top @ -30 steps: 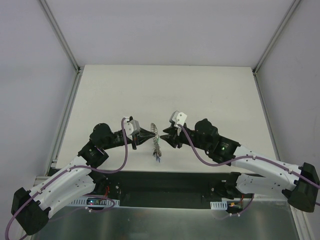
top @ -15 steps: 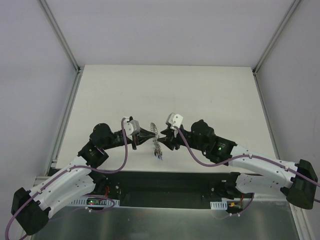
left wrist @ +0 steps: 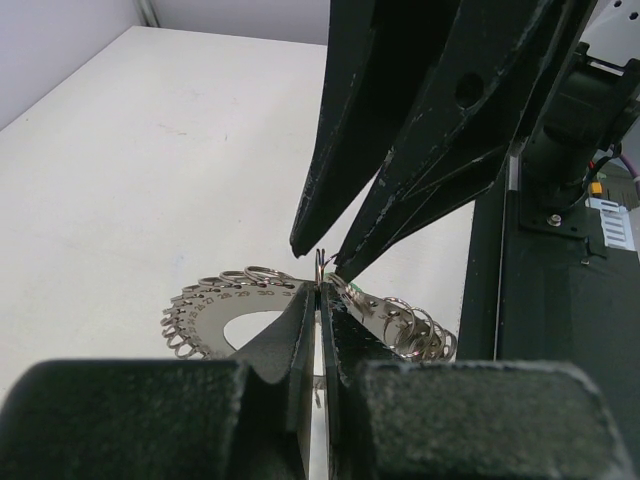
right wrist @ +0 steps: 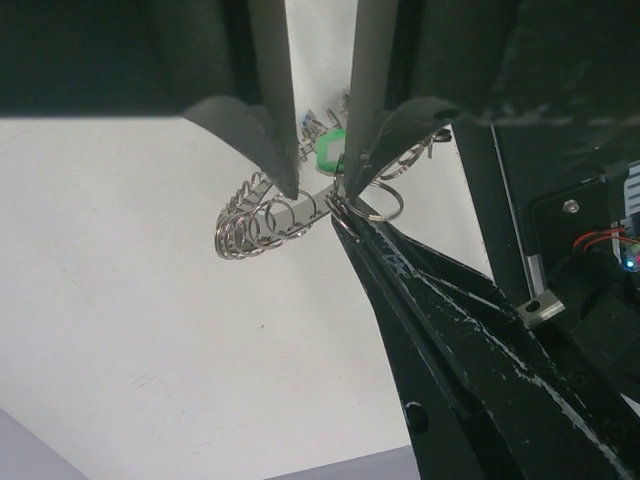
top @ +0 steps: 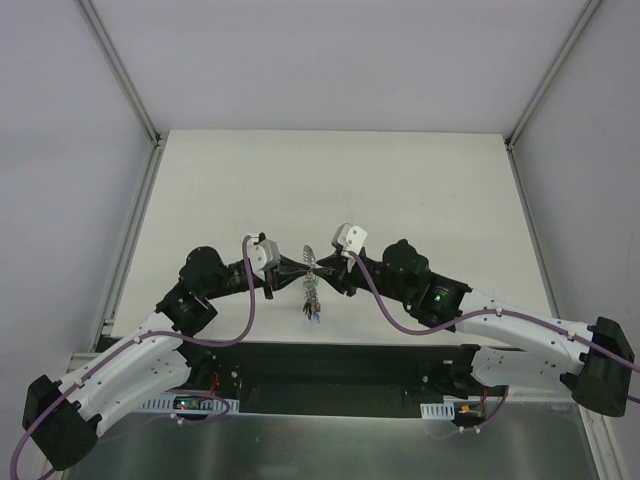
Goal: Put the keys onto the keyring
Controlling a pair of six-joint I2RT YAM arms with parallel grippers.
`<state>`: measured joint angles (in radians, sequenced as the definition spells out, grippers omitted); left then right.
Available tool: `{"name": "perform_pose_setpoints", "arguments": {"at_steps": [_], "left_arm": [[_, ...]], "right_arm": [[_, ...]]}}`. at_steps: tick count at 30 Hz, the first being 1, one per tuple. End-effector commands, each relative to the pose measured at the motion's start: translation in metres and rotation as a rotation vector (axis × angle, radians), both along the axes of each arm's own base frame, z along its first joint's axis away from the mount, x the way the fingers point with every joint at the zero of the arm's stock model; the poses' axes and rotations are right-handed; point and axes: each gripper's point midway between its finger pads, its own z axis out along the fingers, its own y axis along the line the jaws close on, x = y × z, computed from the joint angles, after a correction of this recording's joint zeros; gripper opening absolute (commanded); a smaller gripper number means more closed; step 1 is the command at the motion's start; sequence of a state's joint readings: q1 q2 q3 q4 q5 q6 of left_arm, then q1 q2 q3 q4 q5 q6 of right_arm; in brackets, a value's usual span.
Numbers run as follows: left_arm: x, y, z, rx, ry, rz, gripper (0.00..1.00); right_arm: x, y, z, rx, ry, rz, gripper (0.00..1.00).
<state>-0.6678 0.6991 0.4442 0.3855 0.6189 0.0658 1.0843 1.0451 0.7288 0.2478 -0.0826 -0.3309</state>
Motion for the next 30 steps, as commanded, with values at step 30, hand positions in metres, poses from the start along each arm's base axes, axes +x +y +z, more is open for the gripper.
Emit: {"name": "perform_pose_setpoints", "arguments": {"at_steps": [30], "left_arm": [[0.003, 0.007, 0.040, -0.144, -0.130, 0.055, 0.00]], "right_arm": [[-0.023, 0.013, -0.002, -0.102, -0.116, 0.091, 0.01]]}}
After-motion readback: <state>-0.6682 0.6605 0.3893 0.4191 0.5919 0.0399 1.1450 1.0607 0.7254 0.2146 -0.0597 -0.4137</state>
